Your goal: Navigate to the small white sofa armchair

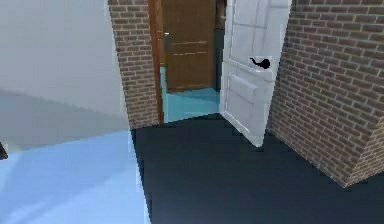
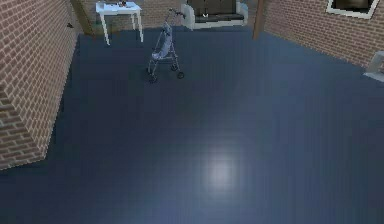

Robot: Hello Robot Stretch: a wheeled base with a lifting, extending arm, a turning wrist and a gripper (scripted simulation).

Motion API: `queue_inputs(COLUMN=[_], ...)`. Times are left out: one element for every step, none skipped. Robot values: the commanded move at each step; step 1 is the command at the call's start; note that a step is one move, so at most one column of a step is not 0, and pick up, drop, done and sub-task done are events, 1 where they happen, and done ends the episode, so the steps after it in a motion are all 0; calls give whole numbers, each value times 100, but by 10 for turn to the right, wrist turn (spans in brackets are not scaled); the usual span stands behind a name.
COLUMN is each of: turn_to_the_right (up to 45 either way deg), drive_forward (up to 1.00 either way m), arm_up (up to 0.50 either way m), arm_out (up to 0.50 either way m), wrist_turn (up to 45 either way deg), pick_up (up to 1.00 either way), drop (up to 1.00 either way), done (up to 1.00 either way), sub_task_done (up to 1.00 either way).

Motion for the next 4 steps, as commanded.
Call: queue_inputs(turn_to_the_right=[0, 0, 0, -150], drive_forward=[100, 100, 40, 0], arm_up=[0, 0, 0, 0], arm_out=[0, 0, 0, 0], wrist_turn=[0, 0, 0, 0], pick_up=[0, 0, 0, 0], drop=[0, 0, 0, 0], done=[0, 0, 0, 0], sub_task_done=[0, 0, 0, 0])
